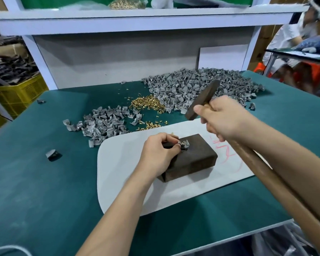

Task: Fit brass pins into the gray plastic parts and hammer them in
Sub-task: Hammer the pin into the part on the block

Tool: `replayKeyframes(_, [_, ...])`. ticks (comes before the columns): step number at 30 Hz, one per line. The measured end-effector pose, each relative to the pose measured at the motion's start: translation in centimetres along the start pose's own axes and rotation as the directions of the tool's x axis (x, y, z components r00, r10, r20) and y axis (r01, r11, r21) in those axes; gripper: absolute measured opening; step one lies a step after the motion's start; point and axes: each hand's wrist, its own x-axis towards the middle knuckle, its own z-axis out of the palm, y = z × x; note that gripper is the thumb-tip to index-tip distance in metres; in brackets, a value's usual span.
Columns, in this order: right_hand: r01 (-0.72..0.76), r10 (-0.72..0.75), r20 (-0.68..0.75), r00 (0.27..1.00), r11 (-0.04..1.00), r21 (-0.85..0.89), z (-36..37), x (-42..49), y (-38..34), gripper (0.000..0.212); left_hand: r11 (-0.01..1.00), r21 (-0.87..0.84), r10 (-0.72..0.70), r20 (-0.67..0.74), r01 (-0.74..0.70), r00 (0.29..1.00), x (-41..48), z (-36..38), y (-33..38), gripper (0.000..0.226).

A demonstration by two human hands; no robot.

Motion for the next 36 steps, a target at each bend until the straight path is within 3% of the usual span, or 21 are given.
replayKeyframes(3, [-0.127,0.127,0.029,0.991,0.890,0.437,-0.1,1.6,1.9,0.038,0.996,-0.073,-0.044,0.003,0.044,0.999,-0.2,0.1,0.1,0.007])
replayKeyframes(6, [-0.361,0.195,0.304,0.933,0.528,0.768,-0.1,2.9,5.2,0.037,0.991,-0.112,-0.073,0.007,0.074,0.997,-0.2,0.0,0.1,0.005])
replayKeyframes(9, [-0.459,0.119,0.446,0.887,0.124,0.880,1.2,2.9,9.4,0.033,0.989,-0.113,-0.092,0.012,0.092,0.996,-0.1,0.0,0.0,0.008])
replayKeyframes(12, [-0.452,0.025,0.454,0.891,-0.050,0.891,2.2,2.7,12.1,0.026,0.985,-0.134,-0.109,0.017,0.110,0.994,0.0,0.0,-0.1,0.013])
replayKeyframes(17, [-0.469,-0.002,0.470,0.882,-0.078,0.880,2.5,3.1,12.6,0.034,0.986,-0.131,-0.103,0.012,0.104,0.995,0.1,0.0,0.0,0.014])
replayKeyframes(24, [-0.469,0.038,0.471,0.881,-0.053,0.882,2.7,3.1,12.3,0.030,0.992,-0.095,-0.079,0.014,0.080,0.997,-0.2,0.0,0.1,0.016])
replayKeyframes(29, [-0.463,0.061,0.463,0.885,-0.005,0.886,2.7,3.0,12.1,0.029,0.998,0.019,0.059,-0.086,-0.058,0.995,-0.4,0.0,0.3,0.016])
replayKeyframes(33, [-0.452,0.110,0.442,0.890,0.103,0.886,2.7,2.7,11.4,0.030,0.960,0.201,0.227,-0.166,-0.193,0.960,-0.7,-0.3,0.5,0.017])
replayKeyframes(36, [-0.493,0.175,0.461,0.870,0.307,0.814,2.3,2.2,10.1,0.035,0.942,0.271,0.245,-0.160,-0.196,0.956,-0.8,-0.4,0.6,0.016])
